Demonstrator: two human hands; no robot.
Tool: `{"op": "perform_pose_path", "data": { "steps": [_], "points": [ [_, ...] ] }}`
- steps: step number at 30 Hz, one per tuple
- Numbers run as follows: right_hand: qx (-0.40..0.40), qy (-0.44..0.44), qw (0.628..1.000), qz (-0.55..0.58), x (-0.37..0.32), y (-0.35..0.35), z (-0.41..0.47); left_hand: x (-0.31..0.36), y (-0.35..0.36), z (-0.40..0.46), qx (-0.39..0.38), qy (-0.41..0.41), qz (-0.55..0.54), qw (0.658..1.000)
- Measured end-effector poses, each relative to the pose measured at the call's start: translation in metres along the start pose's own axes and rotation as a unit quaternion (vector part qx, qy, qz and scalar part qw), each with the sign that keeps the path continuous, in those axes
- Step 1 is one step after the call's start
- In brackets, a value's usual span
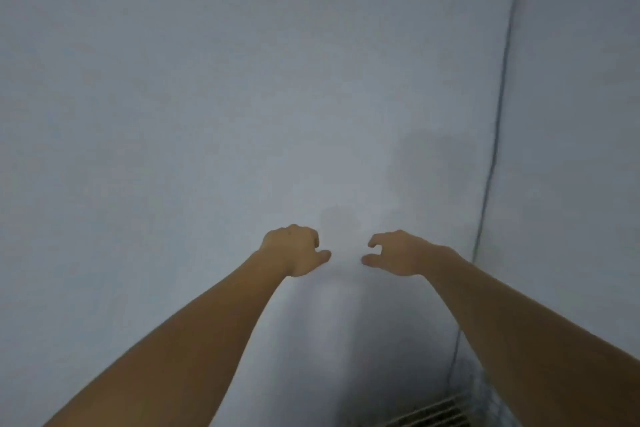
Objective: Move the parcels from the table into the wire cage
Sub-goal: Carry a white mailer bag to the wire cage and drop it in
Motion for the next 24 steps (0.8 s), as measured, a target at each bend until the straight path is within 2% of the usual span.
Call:
{"op": "perform_pose_path", "data": {
  "steps": [5,8,12,18,24],
  "points": [
    [-0.042,-0.178,0.983,-0.007,-0.249,0.04,-0.067,-0.151,-0.038,-0.208,0.024,-0.198,0.01,0.98],
    [-0.059,-0.29,0.955,-0.024,-0.391,0.069,-0.15,-0.219,-0.056,-0.357,0.03,-0.316,0.02,0.948],
    [-0.083,-0.425,0.901,-0.039,-0.546,0.114,-0.295,-0.263,-0.077,-0.56,0.027,-0.449,0.04,0.892],
    [-0.112,-0.588,0.799,-0.061,-0.702,0.184,-0.52,-0.272,-0.093,-0.83,0.017,-0.601,0.063,0.796],
    [-0.111,-0.699,0.702,-0.084,-0.792,0.231,-0.691,-0.25,-0.087,-1.03,0.023,-0.715,0.054,0.696]
  ]
}}
Point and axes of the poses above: each hand's wrist, its own z-axis towards the middle knuckle, its own y-axis out of the palm, x = y × z, the point moved 8 cm from there along z, towards the middle knuckle, and after that the axes turned 15 degrees about y, right-handed, at the moved point
